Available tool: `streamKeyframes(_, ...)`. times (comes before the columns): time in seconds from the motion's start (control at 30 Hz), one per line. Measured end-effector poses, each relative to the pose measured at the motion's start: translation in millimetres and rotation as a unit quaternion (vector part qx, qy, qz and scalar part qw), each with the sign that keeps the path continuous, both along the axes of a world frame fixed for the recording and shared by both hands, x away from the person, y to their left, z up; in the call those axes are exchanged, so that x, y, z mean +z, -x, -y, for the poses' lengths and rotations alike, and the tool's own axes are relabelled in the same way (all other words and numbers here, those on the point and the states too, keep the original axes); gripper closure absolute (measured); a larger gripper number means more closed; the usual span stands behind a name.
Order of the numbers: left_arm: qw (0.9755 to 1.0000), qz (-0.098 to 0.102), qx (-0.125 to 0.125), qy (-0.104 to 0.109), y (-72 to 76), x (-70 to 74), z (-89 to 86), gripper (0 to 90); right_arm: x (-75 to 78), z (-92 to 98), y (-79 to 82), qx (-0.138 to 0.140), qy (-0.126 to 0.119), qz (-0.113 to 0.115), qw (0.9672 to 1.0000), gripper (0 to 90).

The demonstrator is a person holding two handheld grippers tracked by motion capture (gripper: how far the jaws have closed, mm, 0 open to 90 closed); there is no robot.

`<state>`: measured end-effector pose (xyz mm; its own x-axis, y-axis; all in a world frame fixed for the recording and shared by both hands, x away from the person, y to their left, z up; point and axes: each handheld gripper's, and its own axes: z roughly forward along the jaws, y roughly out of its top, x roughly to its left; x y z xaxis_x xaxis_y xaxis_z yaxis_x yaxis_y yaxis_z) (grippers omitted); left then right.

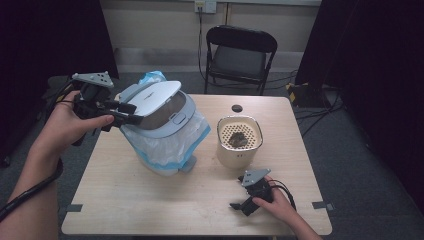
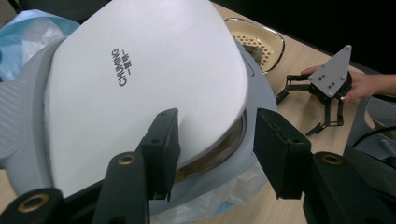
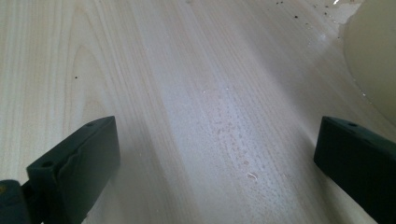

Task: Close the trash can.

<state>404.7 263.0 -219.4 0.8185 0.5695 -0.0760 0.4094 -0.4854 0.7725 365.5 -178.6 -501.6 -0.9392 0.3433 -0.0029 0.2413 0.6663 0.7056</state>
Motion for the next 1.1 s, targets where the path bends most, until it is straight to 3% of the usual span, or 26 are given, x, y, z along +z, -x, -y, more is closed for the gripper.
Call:
streamKeyframes(0.3,0.9998,-0.010,0.015,0.011,-5.9,-5.9,4.5,60.3,0.0,0.0,0.1,0.000,0.000,0.000,1.0000,0.0)
streamKeyframes(0.4,0.9997,-0.020,0.012,-0.004,-9.7,-10.8,11.9,60.3,-0.1,0.1,0.4,0.000,-0.001,0.000,1.0000,0.0)
streamKeyframes(0.5,0.9996,-0.021,0.020,0.000,-13.5,-14.4,16.2,62.0,-0.1,0.2,0.6,0.001,-0.001,0.000,1.0000,0.0)
streamKeyframes(0.63,0.9994,-0.024,0.024,-0.011,-18.5,-18.8,22.8,63.4,-0.1,0.2,0.8,0.001,-0.001,0.000,1.0000,0.0)
streamKeyframes(0.83,0.9993,-0.014,0.033,-0.009,-24.4,-20.4,29.3,65.0,-0.1,0.2,0.9,0.001,-0.001,0.000,1.0000,0.0)
streamKeyframes(0.93,0.9987,-0.005,0.043,-0.025,-27.7,-19.3,33.8,67.2,-0.1,0.2,0.9,0.001,-0.001,0.000,1.0000,0.0)
streamKeyframes(1.1,0.9980,0.011,0.051,-0.035,-32.6,-20.0,41.5,67.1,-0.2,0.2,0.9,0.001,-0.001,0.001,1.0000,0.0)
